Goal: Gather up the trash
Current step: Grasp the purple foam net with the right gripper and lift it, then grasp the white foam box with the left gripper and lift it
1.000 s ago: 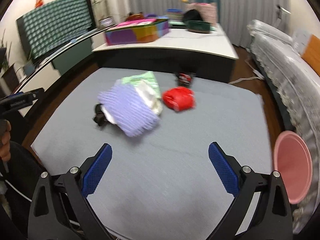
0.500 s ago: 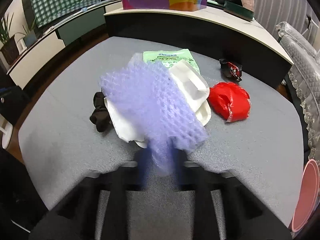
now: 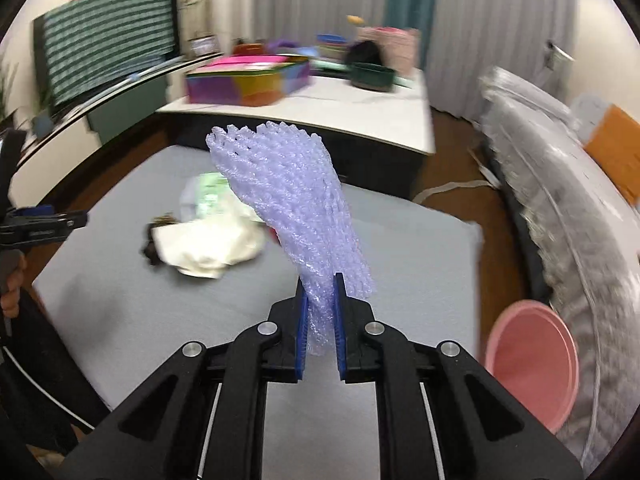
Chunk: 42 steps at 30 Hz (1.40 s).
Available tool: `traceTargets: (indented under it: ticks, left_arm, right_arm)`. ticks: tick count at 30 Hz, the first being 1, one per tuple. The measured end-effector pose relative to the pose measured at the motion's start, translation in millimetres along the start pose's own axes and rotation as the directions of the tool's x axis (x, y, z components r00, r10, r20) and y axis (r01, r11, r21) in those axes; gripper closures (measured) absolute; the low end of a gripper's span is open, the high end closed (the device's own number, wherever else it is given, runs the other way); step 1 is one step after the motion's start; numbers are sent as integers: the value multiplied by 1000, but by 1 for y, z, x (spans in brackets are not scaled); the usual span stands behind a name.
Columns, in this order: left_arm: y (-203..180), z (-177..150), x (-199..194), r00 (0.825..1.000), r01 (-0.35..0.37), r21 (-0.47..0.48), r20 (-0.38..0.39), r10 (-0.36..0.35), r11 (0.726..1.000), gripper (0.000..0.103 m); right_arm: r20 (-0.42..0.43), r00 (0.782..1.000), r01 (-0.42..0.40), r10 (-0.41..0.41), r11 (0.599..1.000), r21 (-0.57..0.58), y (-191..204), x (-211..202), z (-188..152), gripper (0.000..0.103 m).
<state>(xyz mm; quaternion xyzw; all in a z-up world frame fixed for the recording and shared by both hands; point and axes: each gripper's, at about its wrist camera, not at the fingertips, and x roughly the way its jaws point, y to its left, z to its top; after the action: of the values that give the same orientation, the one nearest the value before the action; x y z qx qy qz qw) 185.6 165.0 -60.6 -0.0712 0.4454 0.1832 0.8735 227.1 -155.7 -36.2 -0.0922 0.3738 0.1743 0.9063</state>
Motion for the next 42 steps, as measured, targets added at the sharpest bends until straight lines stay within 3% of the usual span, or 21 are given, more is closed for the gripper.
traceTargets:
  ticks: [5, 10, 14, 19, 27, 30, 32, 33, 34, 37, 42]
  left_arm:
    - [-55, 11, 17, 989, 131, 116, -89, -121, 985, 14]
    - [-115, 24, 58, 971, 185, 264, -196, -135, 947, 14]
    - [-152, 31, 90, 957, 204, 323, -264, -119, 924, 14]
    - [-173, 34, 120, 942, 201, 348, -324, -84, 916, 14]
    - [-180, 29, 148, 919, 197, 299, -388, -70, 934, 14]
    - [-169, 30, 144, 926, 195, 232, -364, -101, 953, 29]
    - [-164, 29, 139, 903, 253, 188, -397, -162, 949, 66]
    - [-162, 29, 134, 889, 276, 163, -417, -187, 947, 74]
    - [-159, 28, 129, 888, 280, 155, -416, -194, 947, 87]
    - [-156, 26, 112, 909, 265, 184, -376, -182, 946, 94]
    - [-148, 26, 65, 922, 305, 205, -308, -235, 930, 102]
  right_arm:
    - [-5, 999, 40, -39, 992, 120, -47, 9, -10, 91]
    - [-26, 999, 49, -46, 986, 161, -63, 15, -17, 91]
    - [-28, 998, 55, -51, 985, 164, -69, 16, -19, 91]
    - [-28, 998, 57, -53, 984, 166, -75, 17, -19, 91]
    - [-30, 998, 50, -46, 985, 168, -78, 20, -18, 90]
    - [-25, 999, 52, -48, 987, 155, -75, 19, -17, 90]
    - [-24, 999, 50, -47, 987, 153, -76, 19, -17, 90]
    - [-23, 999, 51, -48, 987, 153, -76, 18, -17, 90]
    - [-21, 999, 50, -47, 987, 155, -76, 18, -17, 90]
    - [-9, 999, 48, -47, 987, 152, -76, 14, -16, 90]
    - [23, 999, 45, -49, 990, 137, -74, 3, -17, 90]
